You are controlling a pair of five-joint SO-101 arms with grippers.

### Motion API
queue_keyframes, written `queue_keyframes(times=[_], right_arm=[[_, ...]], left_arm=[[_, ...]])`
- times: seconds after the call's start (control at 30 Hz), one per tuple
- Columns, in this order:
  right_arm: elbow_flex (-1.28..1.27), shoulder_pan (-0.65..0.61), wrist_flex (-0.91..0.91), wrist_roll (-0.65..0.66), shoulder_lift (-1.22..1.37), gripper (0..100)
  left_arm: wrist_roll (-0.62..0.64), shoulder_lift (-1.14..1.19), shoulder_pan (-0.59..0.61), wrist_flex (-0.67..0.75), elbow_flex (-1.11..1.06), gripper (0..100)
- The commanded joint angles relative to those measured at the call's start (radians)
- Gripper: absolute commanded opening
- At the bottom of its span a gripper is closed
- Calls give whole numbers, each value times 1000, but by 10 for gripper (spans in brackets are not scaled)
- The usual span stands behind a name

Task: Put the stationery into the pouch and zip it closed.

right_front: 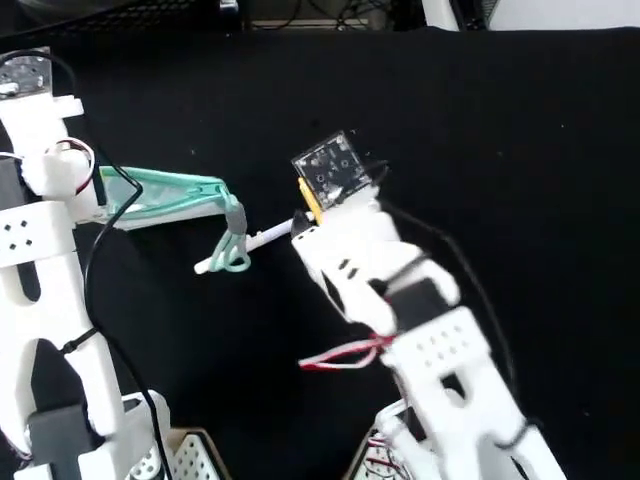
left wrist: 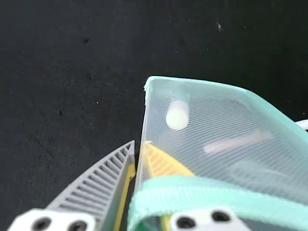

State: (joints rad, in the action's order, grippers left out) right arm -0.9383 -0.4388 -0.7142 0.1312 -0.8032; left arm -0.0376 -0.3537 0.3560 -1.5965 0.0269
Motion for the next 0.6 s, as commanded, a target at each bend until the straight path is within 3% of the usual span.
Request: queue_keyframes(times=[0.0, 0.17, 0.27, 0.37, 0.5, 0.57], right_arm=[[12, 28, 155, -72, 183, 133], [317, 11, -44, -164, 530, 133], [469, -5, -146, -107, 664, 133], [499, -2, -91, 127, 717, 133], [487, 20, -87, 614, 762, 133], [486, 20, -120, 744, 788, 134]], left_arm=[[3, -5, 18, 17, 8, 29], [2, -5, 18, 17, 1, 29], [0, -5, 19, 17, 1, 29], [-3, -5, 19, 17, 1, 29], [-3, -5, 48, 15, 1, 29], [-5, -5, 62, 15, 1, 29]])
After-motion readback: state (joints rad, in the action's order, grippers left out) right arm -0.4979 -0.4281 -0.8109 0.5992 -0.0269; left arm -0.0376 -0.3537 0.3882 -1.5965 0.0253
